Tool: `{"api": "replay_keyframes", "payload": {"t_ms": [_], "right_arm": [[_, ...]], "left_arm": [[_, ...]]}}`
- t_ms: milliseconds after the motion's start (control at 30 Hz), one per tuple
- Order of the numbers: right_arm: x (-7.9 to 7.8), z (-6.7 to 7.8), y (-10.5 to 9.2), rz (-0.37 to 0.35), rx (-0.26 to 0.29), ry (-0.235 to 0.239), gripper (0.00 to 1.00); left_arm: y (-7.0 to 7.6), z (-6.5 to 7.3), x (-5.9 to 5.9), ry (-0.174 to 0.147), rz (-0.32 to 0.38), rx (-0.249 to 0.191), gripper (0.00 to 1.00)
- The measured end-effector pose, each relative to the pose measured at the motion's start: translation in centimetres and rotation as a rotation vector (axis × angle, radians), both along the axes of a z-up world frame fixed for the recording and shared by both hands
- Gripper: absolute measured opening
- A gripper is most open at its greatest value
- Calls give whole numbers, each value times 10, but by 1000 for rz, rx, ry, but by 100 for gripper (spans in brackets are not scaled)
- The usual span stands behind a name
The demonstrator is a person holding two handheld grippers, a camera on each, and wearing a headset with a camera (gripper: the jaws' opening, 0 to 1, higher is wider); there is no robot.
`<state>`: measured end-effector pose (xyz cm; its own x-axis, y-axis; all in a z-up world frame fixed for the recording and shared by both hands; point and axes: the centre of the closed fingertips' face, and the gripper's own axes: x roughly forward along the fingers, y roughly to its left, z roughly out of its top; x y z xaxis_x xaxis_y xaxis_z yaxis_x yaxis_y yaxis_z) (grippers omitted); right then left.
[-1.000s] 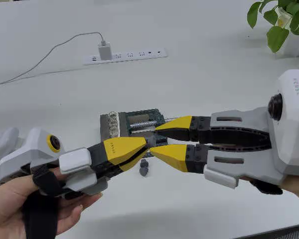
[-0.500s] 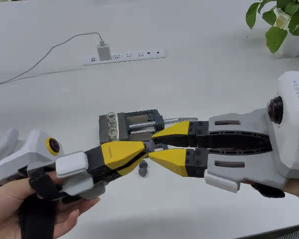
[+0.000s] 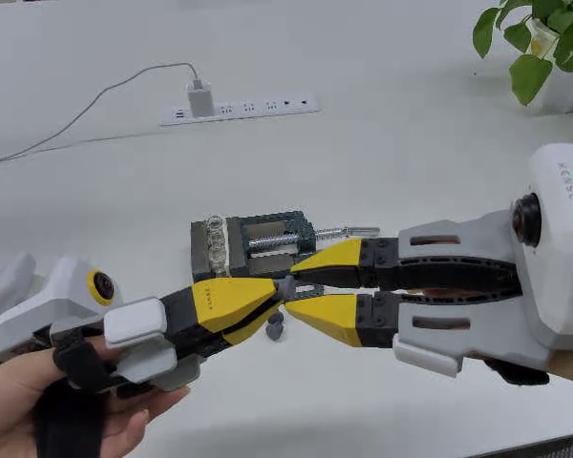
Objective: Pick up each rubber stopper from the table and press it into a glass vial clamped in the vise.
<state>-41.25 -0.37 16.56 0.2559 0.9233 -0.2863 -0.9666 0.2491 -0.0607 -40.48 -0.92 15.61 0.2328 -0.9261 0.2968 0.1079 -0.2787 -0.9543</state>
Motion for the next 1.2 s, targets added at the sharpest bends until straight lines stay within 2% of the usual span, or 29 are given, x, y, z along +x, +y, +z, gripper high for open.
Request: {"api": "replay_keyframes", "payload": {"t_ms": [167, 467, 567, 767, 833, 900, 967, 1033, 1067, 1200], "right_arm": [[1, 3, 0, -3, 13, 9, 7], [-2, 3, -1, 1, 10, 40, 7], [-2, 3, 0, 1, 11, 41, 6], [-4, 1, 3, 14, 10, 59, 6], [-4, 1, 4, 17, 10, 63, 6], [-4, 0, 5, 17, 11, 68, 6], [-4, -2, 5, 17, 6, 78, 6], [-5, -6, 4, 13, -4, 116, 6], [-3, -6, 4, 10, -1, 111, 6], [-4, -13, 2, 0, -11, 161, 6]], "left_arm": [[0, 2, 0, 8, 0, -17, 3], [-1, 2, -2, -4, -3, -21, 3], [-1, 3, -2, -19, 2, -22, 4], [3, 2, -3, -74, 16, -1, 4], [4, 0, -2, -113, 31, 27, 6], [5, -3, -1, -117, 34, 46, 10], [7, -5, 0, -134, 46, 62, 15], [8, -10, 2, -158, 61, 109, 24], [9, -12, 2, -167, 62, 123, 28], [14, -23, 7, -228, 113, 212, 43]]}}
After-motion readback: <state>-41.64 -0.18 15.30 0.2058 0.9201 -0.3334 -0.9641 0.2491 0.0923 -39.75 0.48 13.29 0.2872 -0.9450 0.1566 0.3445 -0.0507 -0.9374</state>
